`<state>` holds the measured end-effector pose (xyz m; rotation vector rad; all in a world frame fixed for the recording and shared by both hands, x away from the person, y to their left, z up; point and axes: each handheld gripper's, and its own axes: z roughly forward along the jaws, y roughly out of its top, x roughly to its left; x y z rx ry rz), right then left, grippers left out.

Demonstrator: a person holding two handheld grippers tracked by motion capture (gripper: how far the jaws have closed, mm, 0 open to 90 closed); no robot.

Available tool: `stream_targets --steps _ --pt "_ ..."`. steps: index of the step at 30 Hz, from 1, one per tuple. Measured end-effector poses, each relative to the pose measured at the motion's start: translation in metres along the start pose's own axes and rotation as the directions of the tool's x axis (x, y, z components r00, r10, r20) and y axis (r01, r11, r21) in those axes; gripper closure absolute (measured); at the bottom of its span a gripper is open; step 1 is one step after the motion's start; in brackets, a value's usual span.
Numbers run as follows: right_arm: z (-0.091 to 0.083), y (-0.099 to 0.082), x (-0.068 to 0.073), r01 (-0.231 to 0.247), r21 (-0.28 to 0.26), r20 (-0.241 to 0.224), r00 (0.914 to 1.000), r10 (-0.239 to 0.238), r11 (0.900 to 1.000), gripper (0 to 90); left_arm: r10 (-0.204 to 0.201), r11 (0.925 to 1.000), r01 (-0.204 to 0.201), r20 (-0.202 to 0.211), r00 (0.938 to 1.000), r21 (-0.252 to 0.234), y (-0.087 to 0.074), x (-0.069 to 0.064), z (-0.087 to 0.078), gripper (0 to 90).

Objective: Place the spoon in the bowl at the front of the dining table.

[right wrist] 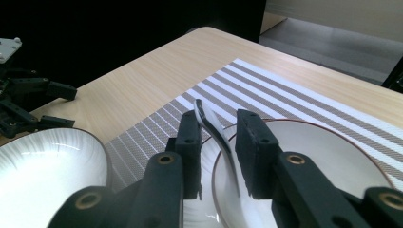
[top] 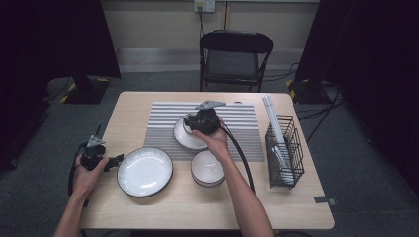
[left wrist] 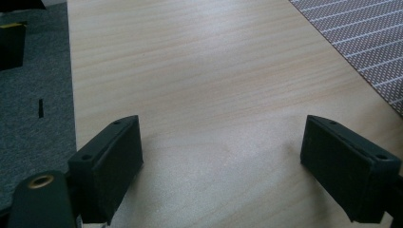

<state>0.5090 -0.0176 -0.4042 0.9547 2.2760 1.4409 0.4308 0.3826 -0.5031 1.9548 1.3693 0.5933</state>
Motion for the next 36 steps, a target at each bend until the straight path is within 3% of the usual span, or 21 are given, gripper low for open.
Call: stream_targets --steps 15,26,36 --pt "0.015 0.008 0.008 0.020 0.035 -0.006 0.9998 -0.020 0.9992 71.7 0.000 1.0000 0.000 0.000 1.0000 0.000 0.000 0.000 0.000 13.3" --pt "0.004 0.008 0.002 -0.006 0.026 -0.007 1.0000 0.006 0.9997 68.7 0.000 1.0000 0.000 0.001 1.0000 -0.001 0.000 0.000 0.000 13.3" --pt "-0.010 0.006 -0.003 -0.026 0.024 -0.007 0.9996 0.027 0.9994 59.8 0.000 1.0000 0.000 0.000 1.0000 0.000 0.000 0.000 0.000 13.4"
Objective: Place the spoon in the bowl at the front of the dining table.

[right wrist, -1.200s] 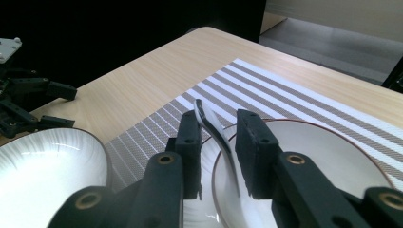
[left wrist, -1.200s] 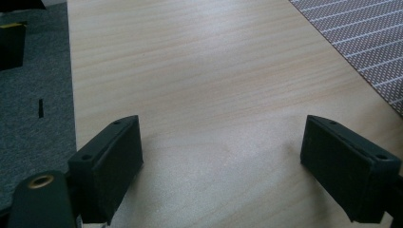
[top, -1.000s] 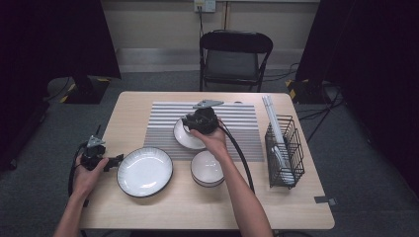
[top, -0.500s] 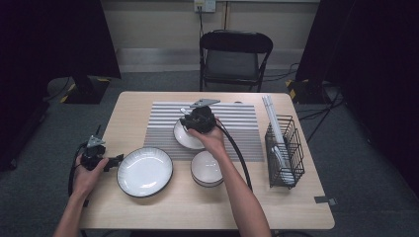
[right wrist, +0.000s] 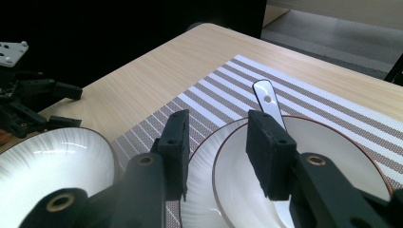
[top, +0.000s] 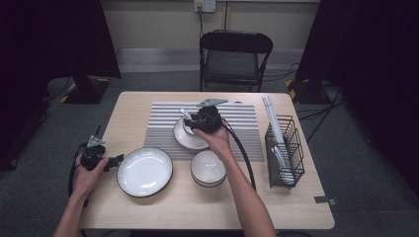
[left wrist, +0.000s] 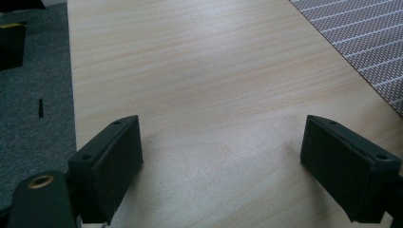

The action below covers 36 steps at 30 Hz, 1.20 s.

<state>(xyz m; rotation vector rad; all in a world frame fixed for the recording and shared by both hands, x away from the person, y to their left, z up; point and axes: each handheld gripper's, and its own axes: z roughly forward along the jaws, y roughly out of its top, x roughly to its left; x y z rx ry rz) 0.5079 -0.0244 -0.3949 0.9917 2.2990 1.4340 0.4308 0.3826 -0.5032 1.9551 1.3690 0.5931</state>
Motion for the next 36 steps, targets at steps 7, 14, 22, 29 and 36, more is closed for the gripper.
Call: stream_targets --steps 7,14,22,29,36 --pt "-0.014 -0.003 -0.001 -0.003 -0.006 -0.006 1.0000 0.003 1.0000 55.1 -0.001 1.0000 0.001 0.001 1.0000 -0.001 0.000 0.000 0.000 13.4" --pt "-0.029 -0.006 -0.003 -0.005 -0.024 -0.013 0.9999 0.005 0.9997 53.9 0.000 1.0000 0.000 0.000 1.0000 0.000 0.000 0.000 0.000 13.4" --pt "-0.037 -0.011 -0.004 0.039 0.017 -0.005 0.9992 -0.039 0.9991 52.8 -0.001 1.0000 0.001 0.001 1.0000 -0.001 0.000 0.000 0.000 13.4" --pt "-0.050 -0.016 -0.007 -0.020 -0.004 0.003 0.9998 0.020 0.9998 50.2 0.000 1.0000 0.000 0.000 1.0000 0.000 0.000 0.000 0.000 13.3" --pt "-0.068 -0.020 -0.009 -0.041 -0.027 0.027 0.9987 0.042 0.9988 48.4 -0.001 1.0000 0.001 0.001 1.0000 -0.001 0.000 0.000 0.000 13.3"
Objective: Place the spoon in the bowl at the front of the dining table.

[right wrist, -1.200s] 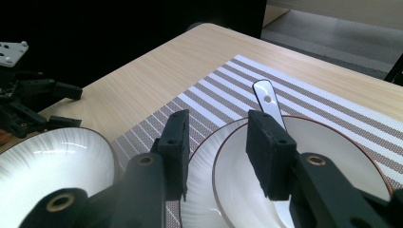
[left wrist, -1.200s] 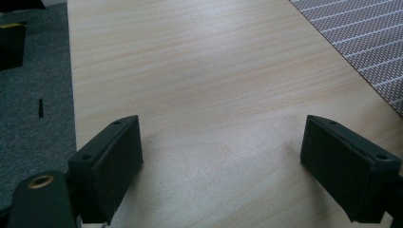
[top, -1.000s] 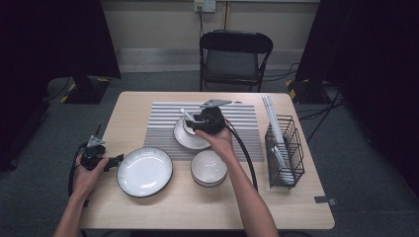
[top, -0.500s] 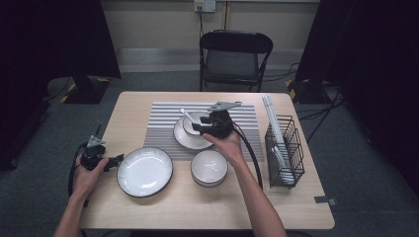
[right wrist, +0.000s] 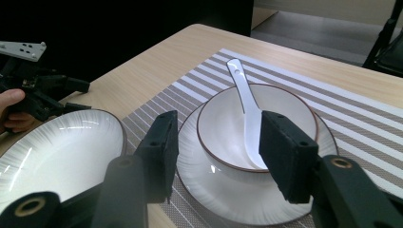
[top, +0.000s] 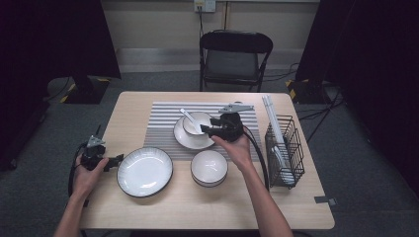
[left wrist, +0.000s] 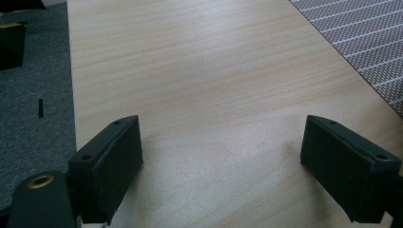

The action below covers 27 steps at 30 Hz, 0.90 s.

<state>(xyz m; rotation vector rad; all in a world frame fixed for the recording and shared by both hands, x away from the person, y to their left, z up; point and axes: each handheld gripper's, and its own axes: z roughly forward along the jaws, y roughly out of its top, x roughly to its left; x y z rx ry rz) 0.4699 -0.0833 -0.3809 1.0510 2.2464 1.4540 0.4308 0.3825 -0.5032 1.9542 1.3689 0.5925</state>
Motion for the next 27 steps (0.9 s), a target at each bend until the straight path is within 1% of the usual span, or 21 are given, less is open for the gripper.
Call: stream_targets --steps 2,4,7,11,15,19,20,22,23,24,27 --pt "-0.006 -0.001 0.001 0.012 -0.036 0.023 0.9997 -0.011 0.9993 46.1 0.000 1.0000 0.000 0.000 1.0000 0.000 0.000 0.000 0.000 13.4" --pt "-0.011 -0.002 0.002 0.021 -0.052 0.026 0.9995 -0.020 0.9984 45.4 0.000 1.0000 0.000 0.000 1.0000 0.000 0.000 0.000 0.000 13.4" --pt "-0.017 -0.004 0.002 0.022 -0.054 0.030 0.9993 -0.020 0.9983 45.1 0.000 1.0000 0.000 -0.002 1.0000 0.002 0.000 0.000 0.000 13.3" --pt "-0.025 -0.007 -0.002 -0.001 -0.069 0.028 0.9996 0.003 0.9976 44.8 0.001 1.0000 -0.001 -0.003 1.0000 0.002 0.000 0.000 0.000 13.3" --pt "-0.032 -0.006 -0.002 -0.001 -0.080 0.030 0.9995 0.003 0.9968 44.6 0.000 1.0000 0.000 0.000 1.0000 0.000 0.000 0.000 0.000 13.4" --pt "-0.038 -0.003 -0.004 0.009 -0.085 0.052 0.9986 -0.005 0.9963 44.0 0.000 1.0000 0.000 0.000 1.0000 0.000 0.000 0.000 0.000 13.3" --pt "-0.040 -0.003 -0.005 0.007 -0.085 0.059 0.9982 -0.002 0.9964 44.0 0.000 1.0000 0.000 -0.002 1.0000 0.002 0.000 0.000 0.000 13.4" --pt "-0.046 -0.002 -0.007 -0.007 -0.088 0.053 0.9985 0.012 0.9961 44.0 0.000 1.0000 0.000 -0.002 1.0000 0.001 0.000 0.000 0.000 13.3" --pt "-0.048 -0.001 -0.008 -0.011 -0.087 0.060 0.9981 0.016 0.9962 44.0 0.000 1.0000 0.000 -0.002 1.0000 0.002 0.000 0.000 0.000 13.4" --pt "-0.052 0.000 -0.009 -0.013 -0.089 0.076 0.9969 0.020 0.9960 44.0 0.000 1.0000 0.000 -0.004 1.0000 0.002 0.000 0.000 0.000 13.4" --pt "-0.061 0.005 -0.014 -0.022 -0.099 0.087 0.9957 0.031 0.9948 44.0 0.000 1.0000 0.000 -0.005 1.0000 0.002 0.000 0.000 0.000 13.3"
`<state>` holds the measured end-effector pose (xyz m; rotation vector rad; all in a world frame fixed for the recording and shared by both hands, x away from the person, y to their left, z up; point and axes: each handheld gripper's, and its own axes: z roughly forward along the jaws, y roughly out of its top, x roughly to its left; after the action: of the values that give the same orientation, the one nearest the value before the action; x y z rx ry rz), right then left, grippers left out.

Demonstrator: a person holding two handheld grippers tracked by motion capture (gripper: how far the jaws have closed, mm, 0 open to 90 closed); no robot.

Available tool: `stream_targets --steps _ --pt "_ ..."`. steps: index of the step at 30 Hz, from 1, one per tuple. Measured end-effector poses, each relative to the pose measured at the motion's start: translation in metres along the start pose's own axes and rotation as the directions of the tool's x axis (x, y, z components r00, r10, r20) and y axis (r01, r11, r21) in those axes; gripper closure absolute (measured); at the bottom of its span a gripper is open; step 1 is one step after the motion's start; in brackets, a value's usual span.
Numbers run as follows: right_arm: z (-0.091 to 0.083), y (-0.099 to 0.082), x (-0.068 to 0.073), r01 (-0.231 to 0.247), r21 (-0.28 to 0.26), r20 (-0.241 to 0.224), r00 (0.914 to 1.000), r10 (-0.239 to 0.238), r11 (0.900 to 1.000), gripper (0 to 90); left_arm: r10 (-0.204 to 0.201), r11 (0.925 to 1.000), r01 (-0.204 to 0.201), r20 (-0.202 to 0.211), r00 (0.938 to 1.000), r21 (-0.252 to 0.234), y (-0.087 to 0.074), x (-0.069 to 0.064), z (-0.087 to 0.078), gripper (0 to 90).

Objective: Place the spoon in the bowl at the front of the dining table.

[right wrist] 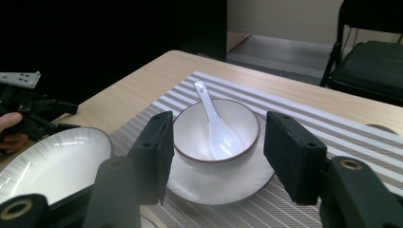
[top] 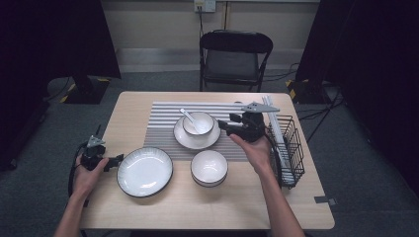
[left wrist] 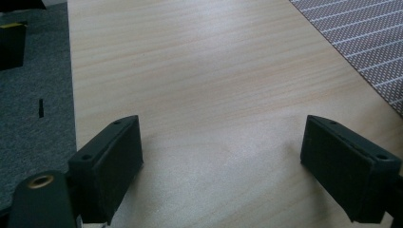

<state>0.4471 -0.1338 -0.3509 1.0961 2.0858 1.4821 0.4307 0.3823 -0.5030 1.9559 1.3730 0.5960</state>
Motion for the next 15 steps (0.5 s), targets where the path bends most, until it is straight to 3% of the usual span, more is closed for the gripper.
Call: stream_targets --steps 4,9,15 --pt "-0.008 0.004 -0.006 -0.001 -0.018 0.022 0.9998 0.001 0.9998 43.4 0.000 1.0000 0.000 -0.001 1.0000 0.000 0.000 0.000 0.000 13.3" --pt "-0.013 0.002 -0.014 0.012 0.005 0.045 0.9989 -0.012 0.9999 42.3 0.000 1.0000 0.000 -0.003 1.0000 0.000 0.000 0.000 0.000 13.3" --pt "-0.020 0.002 -0.026 -0.009 -0.009 0.074 0.9972 0.010 0.9999 42.2 0.000 1.0000 0.000 -0.004 1.0000 0.000 0.000 0.000 0.000 13.3"
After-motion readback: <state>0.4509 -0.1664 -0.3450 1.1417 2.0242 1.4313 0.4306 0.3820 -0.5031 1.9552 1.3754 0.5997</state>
